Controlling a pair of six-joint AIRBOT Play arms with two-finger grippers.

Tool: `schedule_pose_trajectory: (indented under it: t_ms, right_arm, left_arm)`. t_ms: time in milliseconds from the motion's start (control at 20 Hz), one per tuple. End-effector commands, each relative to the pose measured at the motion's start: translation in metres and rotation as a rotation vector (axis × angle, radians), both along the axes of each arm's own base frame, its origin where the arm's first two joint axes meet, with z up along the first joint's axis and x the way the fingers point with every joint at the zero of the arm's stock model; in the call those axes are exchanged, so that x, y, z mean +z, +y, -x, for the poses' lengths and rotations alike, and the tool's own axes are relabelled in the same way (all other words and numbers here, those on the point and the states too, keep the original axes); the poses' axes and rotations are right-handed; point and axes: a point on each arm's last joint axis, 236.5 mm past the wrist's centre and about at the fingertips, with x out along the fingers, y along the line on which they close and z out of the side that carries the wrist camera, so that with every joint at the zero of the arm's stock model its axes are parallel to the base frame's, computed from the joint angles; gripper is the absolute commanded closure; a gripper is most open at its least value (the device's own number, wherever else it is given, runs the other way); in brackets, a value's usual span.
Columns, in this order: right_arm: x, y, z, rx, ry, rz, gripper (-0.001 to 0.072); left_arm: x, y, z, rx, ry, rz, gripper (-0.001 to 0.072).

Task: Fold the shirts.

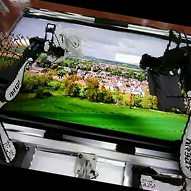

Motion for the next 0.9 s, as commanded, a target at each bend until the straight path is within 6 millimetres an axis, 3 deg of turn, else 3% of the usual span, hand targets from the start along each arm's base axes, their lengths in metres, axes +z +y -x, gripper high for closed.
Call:
schedule_pose_trajectory:
  t_ms: [0, 50, 100, 250, 350, 450, 550, 700, 800, 850]
  right_arm:
    - [0.0, 0.004, 0.002, 0.005, 0.009, -0.018, 0.0171]
    - [0.0, 0.004, 0.002, 0.005, 0.009, -0.018, 0.017]
    - [0.0, 0.004, 0.002, 0.005, 0.009, -0.017, 0.017]
    - [0.004, 0.004, -0.004, 0.0, -0.018, -0.023, 0.017]
    - [0.015, 0.005, -0.019, -0.015, -0.098, -0.035, 0.017]
    - [0.032, 0.015, -0.026, -0.019, -0.142, -0.093, 0.0171]
    - [0.055, 0.02, -0.025, -0.011, -0.177, -0.123, 0.017]
    - [0.111, 0.013, -0.01, -0.009, -0.291, -0.113, 0.017]
    - [0.157, 0.003, 0.012, -0.011, -0.389, -0.079, 0.0171]
    - [0.18, -0.002, 0.025, -0.013, -0.437, -0.069, 0.017]
  left_arm:
    - [-0.005, 0.002, -0.001, 0.003, 0.002, -0.008, 0.0462]
    - [-0.005, 0.003, -0.001, 0.016, 0.001, 0.002, 0.0527]
    - [-0.004, 0.005, -0.001, 0.031, 0.001, 0.012, 0.0669]
    - [0.009, 0.003, 0.002, 0.047, 0.019, 0.03, 0.0673]
    - [0.049, -0.008, -0.001, 0.033, -0.016, 0.034, 0.0674]
    - [0.122, -0.032, -0.001, -0.018, -0.137, 0.04, 0.0674]
    - [0.214, -0.064, 0.017, -0.124, -0.285, 0.009, 0.0674]
    - [0.354, -0.111, 0.083, -0.248, -0.504, 0.022, 0.0674]
    - [0.419, -0.137, 0.138, -0.314, -0.601, 0.061, 0.0674]
    - [0.435, -0.147, 0.164, -0.345, -0.609, 0.077, 0.0674]
